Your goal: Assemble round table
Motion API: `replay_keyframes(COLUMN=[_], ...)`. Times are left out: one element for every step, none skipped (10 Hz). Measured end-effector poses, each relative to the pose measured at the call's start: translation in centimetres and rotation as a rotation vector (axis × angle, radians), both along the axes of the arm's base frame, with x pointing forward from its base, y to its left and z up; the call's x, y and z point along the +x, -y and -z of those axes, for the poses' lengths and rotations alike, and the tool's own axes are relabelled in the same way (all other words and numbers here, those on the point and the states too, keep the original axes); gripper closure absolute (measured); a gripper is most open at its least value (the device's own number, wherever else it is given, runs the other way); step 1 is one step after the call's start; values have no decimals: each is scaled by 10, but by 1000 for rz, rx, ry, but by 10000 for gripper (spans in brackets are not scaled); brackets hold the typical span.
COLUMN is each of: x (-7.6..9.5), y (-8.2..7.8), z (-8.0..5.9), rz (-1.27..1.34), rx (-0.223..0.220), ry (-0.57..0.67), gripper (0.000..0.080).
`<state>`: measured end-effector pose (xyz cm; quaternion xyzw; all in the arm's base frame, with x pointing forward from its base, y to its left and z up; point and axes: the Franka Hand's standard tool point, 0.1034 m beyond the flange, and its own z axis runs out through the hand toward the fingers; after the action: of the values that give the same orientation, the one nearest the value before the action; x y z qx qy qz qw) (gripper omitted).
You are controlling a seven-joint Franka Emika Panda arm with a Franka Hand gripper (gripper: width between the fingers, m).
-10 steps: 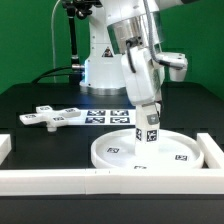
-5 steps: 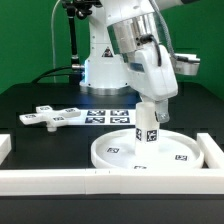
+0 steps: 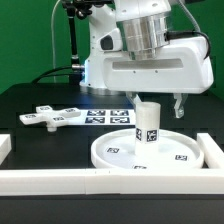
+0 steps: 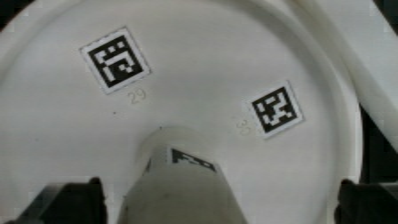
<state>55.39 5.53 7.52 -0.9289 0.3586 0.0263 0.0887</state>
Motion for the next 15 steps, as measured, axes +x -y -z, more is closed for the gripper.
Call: replay_keyframes(x=[0,0,0,1,2,3,4,6,9,8,8,8,8,8,8], y=[0,0,1,5,7,8,8,8,7,8,9,10,11,12,11], z=[0,0,1,2,2,1,1,-1,-2,-1,-1,-1,0,0,2], rz=[-85,-151,-241,-388,-519,-630,-752,-853,-912,-947,-1026,-1083,-1118,-1225,-1337], rx=[-1,-2,-8,-28,-49,-62,-77,-89,-93,-93,-95,-96,-96,-111,-136], ry=[16,28,44,73,96,113,131,144,156,158,169,176,181,197,220], gripper=[150,150,150,150,150,150,150,150,150,150,150,150,150,150,150])
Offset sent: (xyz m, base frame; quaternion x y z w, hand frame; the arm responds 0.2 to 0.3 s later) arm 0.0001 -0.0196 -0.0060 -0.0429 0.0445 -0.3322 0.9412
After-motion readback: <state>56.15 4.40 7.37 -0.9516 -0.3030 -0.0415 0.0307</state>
